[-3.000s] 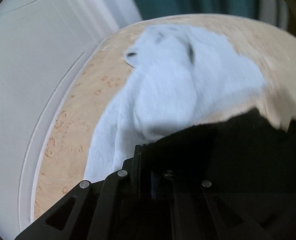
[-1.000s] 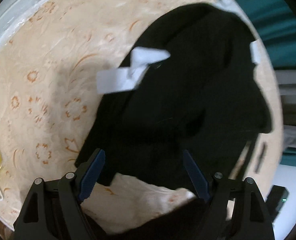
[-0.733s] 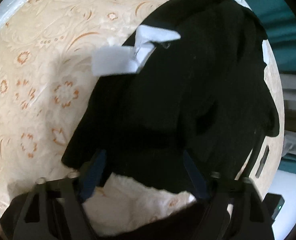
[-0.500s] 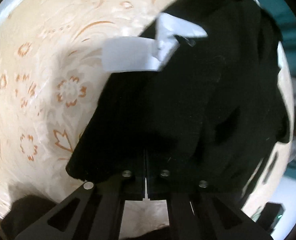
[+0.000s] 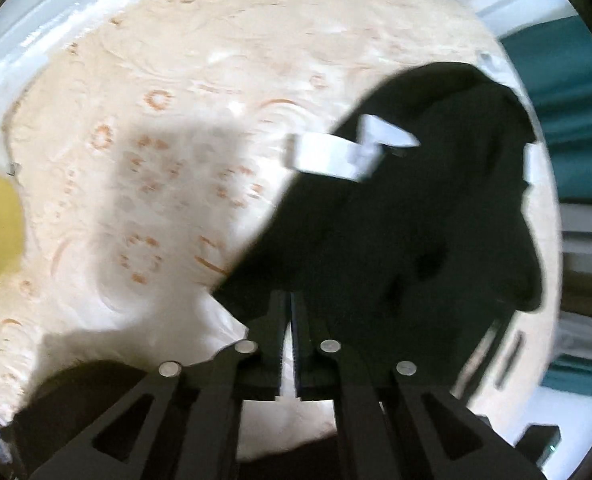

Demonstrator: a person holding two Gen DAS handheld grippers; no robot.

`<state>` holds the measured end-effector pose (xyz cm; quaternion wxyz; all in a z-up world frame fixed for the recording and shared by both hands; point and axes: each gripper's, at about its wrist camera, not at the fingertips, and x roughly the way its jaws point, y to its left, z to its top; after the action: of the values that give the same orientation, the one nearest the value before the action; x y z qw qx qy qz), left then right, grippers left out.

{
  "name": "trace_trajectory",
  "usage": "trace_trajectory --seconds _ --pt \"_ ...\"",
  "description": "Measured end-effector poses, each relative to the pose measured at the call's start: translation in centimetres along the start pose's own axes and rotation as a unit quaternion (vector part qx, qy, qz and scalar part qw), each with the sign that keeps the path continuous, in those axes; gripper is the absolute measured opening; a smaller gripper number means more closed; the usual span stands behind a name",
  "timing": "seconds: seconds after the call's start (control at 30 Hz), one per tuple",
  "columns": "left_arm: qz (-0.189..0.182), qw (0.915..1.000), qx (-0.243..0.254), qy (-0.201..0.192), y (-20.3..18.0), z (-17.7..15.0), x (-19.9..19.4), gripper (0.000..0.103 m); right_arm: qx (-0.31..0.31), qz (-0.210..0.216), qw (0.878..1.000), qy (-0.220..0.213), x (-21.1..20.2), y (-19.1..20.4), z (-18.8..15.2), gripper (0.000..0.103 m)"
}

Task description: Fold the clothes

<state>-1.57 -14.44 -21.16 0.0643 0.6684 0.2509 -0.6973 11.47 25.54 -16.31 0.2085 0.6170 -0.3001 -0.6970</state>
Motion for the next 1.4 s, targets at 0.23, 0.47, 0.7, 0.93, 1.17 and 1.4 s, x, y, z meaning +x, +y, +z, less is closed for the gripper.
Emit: trace_trajectory --seconds 0.23,0.47,0.7,0.93,1.17,1.4 --pt "0.042 0.9986 0.033 0.003 -1.8 1.2 2.5 0.072 0.072 -0.022 0.995 0.061 4.5 -2.8 0.8 0.045" --pt "0.038 0.9968 0.063 0.030 -4.3 1.8 4.5 0.028 0.143 0.024 0.985 0.092 7.6 -4.7 1.3 0.045" --pt "-0.030 0.9990 0.034 -0.003 -2.8 1.6 1.3 0.008 0.158 0.087 0.982 0.055 6.8 -3.8 2.1 0.006" --pt "-0.110 0.9918 0.026 -0.060 0.9 0.0 -8.0 0.007 0.126 0.158 0.979 0.006 -0.1 0.9 0.2 0.006" --pt "-0.084 0.9949 0.046 -0.030 1.3 -3.7 -8.2 0.007 0.136 0.173 0.975 0.027 -3.5 0.5 -5.0 0.006" --pt "-0.094 0.9951 0.028 -0.011 1.1 -4.5 -8.8 0.007 0.163 0.161 0.972 0.056 -4.0 -1.6 -7.9 0.004"
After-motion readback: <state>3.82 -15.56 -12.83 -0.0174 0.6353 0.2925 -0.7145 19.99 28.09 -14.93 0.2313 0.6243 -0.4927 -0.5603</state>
